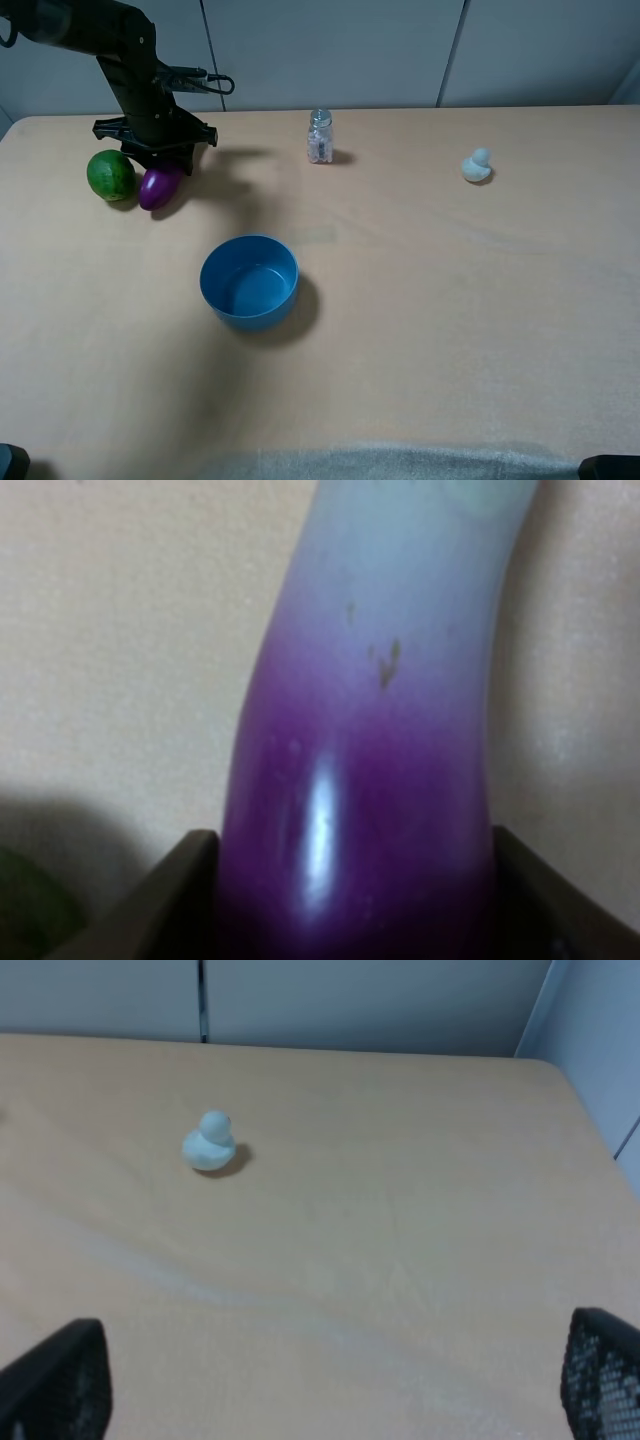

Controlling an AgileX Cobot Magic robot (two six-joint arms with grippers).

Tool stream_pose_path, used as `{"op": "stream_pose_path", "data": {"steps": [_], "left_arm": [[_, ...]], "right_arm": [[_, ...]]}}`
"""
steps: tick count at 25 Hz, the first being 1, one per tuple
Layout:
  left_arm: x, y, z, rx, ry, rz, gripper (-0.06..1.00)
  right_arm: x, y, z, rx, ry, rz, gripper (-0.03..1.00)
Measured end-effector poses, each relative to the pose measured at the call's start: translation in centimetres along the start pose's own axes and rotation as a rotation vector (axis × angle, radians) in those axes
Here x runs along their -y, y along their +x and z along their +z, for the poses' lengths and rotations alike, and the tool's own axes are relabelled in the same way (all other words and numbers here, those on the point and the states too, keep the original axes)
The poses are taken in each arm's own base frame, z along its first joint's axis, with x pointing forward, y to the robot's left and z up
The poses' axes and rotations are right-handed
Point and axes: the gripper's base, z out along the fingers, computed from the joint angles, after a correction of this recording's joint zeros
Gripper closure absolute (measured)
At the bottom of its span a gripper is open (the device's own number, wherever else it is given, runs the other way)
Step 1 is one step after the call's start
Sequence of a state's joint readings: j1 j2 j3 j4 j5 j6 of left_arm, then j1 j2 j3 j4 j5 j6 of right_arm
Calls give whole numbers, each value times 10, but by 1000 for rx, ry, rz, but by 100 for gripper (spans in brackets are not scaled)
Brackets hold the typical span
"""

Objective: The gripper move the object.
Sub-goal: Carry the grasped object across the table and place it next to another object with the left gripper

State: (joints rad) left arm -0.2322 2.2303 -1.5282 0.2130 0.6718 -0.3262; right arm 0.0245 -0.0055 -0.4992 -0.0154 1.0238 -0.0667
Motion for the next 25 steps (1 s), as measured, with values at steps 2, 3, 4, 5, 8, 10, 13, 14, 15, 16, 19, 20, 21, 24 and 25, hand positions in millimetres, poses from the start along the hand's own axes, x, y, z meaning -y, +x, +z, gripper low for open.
{"op": "stream_pose_path", "data": {"steps": [2,3,4,5,8,10,13,14,15,16,19,20,21,24,25], "left_arm": [[0,0,0,0,0,0,35],[0,0,0,0,0,0,35],[0,0,0,0,0,0,35],[0,0,0,1,0,0,35],[0,0,0,1,0,0,35],[0,0,0,1,0,0,35],[0,0,0,1,0,0,35],[0,0,0,1,0,0,35],[0,0,0,1,0,0,35],[0,0,0,1,0,0,35],[0,0,0,1,0,0,35],[0,0,0,1,0,0,35],[0,0,0,1,0,0,35],[0,0,0,1,0,0,35],[0,0,0,1,0,0,35]], "right_arm": [[0,0,0,0,0,0,29],[0,0,0,0,0,0,29],[0,0,0,0,0,0,29],[0,0,0,0,0,0,29],[0,0,0,0,0,0,29],[0,0,0,0,0,0,29],[0,0,0,0,0,0,29],[0,0,0,0,0,0,29],[0,0,0,0,0,0,29],[0,0,0,0,0,0,29],[0,0,0,0,0,0,29],[0,0,0,0,0,0,29],[0,0,0,0,0,0,29],[0,0,0,0,0,0,29],[0,0,0,0,0,0,29]]}}
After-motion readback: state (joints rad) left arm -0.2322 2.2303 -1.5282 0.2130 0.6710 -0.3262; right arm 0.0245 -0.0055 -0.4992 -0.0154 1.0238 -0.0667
